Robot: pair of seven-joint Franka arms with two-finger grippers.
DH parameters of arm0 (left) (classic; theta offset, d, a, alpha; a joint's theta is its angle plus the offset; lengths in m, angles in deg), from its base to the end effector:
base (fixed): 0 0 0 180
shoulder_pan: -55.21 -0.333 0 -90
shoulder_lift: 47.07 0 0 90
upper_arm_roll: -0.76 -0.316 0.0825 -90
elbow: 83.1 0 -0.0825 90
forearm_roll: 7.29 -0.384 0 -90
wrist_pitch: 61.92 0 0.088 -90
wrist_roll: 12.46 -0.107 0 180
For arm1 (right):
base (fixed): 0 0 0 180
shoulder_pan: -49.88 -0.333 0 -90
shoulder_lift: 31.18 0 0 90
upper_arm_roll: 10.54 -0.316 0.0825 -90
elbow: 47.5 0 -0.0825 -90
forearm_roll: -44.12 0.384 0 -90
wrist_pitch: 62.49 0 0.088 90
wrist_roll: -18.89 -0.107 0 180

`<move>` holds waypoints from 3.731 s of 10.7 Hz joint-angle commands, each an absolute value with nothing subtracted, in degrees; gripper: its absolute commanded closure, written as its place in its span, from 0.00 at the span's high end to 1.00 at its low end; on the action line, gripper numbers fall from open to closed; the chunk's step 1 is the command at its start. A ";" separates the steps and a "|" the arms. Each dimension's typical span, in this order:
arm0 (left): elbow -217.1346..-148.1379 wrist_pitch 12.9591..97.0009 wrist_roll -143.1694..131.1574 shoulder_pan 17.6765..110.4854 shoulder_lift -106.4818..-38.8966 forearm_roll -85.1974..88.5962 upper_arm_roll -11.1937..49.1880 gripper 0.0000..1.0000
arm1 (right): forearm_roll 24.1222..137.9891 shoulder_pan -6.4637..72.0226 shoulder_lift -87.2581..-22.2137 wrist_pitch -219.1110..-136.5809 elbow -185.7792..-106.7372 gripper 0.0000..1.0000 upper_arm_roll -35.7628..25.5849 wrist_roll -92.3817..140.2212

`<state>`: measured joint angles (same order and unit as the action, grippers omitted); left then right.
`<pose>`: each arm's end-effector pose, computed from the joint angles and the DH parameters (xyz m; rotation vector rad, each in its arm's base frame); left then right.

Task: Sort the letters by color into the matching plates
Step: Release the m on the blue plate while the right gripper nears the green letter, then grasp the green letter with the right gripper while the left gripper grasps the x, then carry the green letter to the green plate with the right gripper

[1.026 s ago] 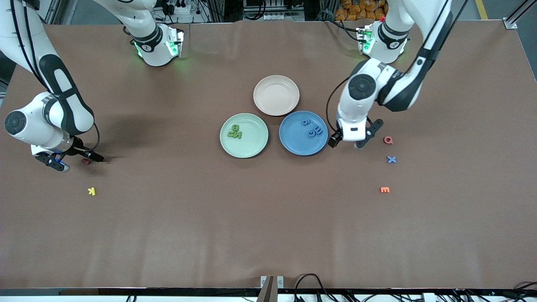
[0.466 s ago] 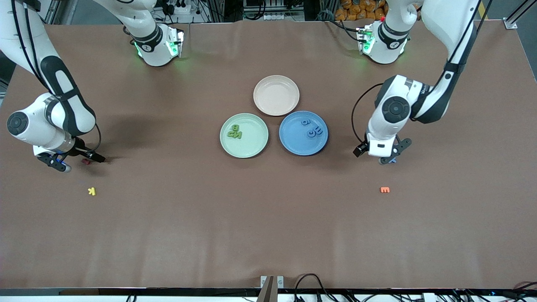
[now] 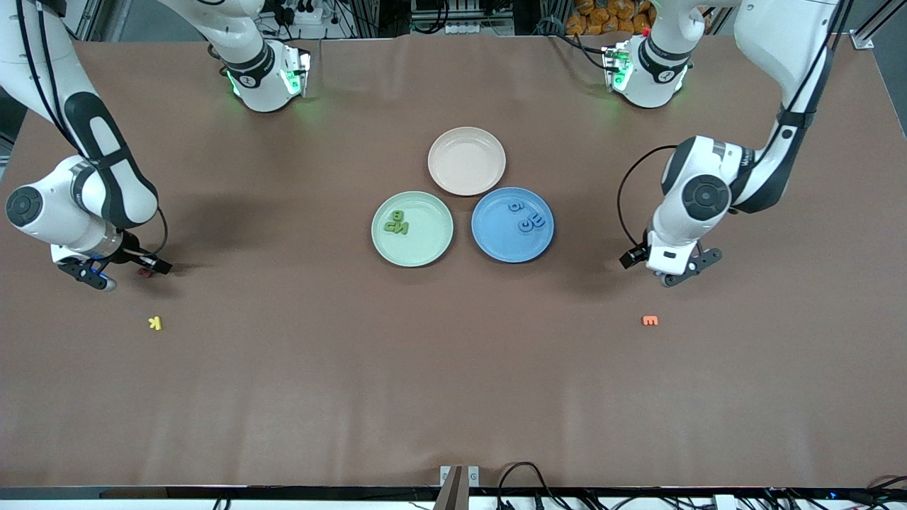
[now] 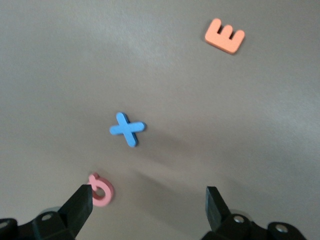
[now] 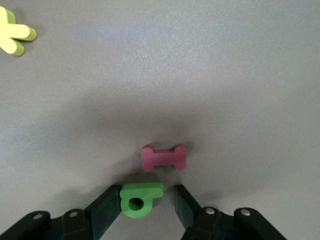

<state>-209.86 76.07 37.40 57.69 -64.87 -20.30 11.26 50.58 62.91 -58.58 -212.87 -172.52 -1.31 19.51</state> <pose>0.5271 -0.1212 0.2301 -2.9290 -0.7047 0.0666 0.5114 -0.2148 0.1669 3.0448 -0.7126 -0.0466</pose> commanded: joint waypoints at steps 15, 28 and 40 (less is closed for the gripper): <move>-209.22 83.36 4.33 49.22 -70.00 -21.62 14.20 0.88 | 51.42 66.75 -57.64 -212.87 -172.22 0.31 -4.39 23.37; -210.10 86.97 -4.02 47.30 -71.94 -21.79 13.68 0.65 | 51.86 54.22 -49.13 -202.26 -172.83 0.25 -7.29 11.01; -210.98 87.07 -2.18 46.94 -70.28 -21.18 13.50 0.00 | 51.86 22.22 -48.58 -201.27 -172.22 0.25 -7.46 -22.84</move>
